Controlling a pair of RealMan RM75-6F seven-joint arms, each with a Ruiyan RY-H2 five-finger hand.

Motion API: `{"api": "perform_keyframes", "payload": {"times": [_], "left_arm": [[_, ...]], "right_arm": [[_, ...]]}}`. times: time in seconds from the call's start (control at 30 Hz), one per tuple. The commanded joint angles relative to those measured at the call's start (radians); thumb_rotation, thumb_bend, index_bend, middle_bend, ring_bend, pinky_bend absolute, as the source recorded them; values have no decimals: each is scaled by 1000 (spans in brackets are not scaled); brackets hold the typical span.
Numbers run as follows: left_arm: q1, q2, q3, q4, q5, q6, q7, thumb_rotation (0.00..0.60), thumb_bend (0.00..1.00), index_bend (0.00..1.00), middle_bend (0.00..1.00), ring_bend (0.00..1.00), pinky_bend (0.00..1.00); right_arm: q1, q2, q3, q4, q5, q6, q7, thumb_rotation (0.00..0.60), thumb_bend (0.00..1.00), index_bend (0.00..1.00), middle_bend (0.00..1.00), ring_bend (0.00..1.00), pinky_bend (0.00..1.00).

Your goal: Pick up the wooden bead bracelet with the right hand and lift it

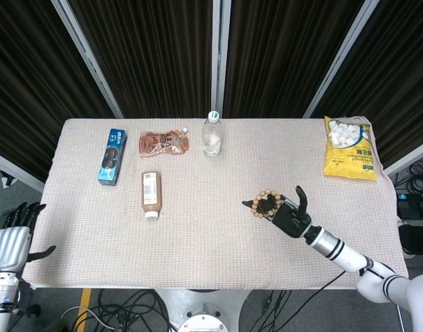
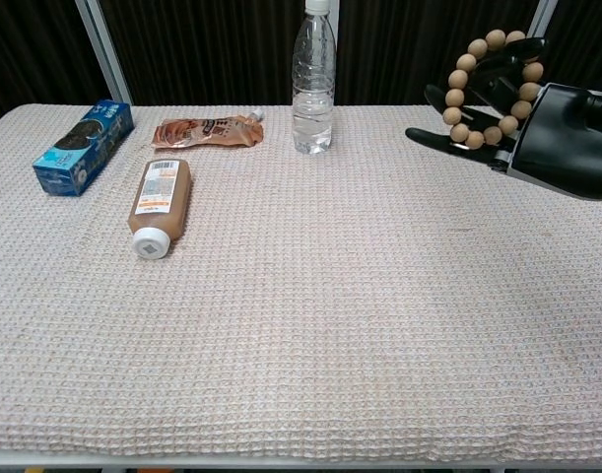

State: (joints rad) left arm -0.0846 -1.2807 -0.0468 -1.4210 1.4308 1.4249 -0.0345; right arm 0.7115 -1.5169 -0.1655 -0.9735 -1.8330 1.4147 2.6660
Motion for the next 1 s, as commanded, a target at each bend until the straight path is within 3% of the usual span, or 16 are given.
{"api": "perform_keyframes", "payload": {"times": [0.03,0.23,0.33,0.53,1.0], "left_arm": [[0,-1,0,1,-1,0,-1,600,0,140,99,0,117],[0,-4,1,7,-4,-4,-7,600,0,140,99,0,117],[-1,-5,1,10,-4,-5,-8,600,0,140,99,0,117],[1,-7,-1,14,-4,-1,-9,600,0,140,99,0,117],[0,-12,-3,18,-3,5,-4,600,0,140,99,0,117]], "right_arm": [[11,4,-10,-11,10,-32,-77,176,117,633,552,196,0],[3,22,6,-85,62,-88,-335,177,386,634,553,217,0],[-4,28,13,-116,87,-108,-416,177,467,634,557,231,0],[-11,39,17,-144,105,-117,-465,176,531,635,562,231,0],[-31,70,17,-159,111,-101,-515,176,819,639,564,236,0]]}}
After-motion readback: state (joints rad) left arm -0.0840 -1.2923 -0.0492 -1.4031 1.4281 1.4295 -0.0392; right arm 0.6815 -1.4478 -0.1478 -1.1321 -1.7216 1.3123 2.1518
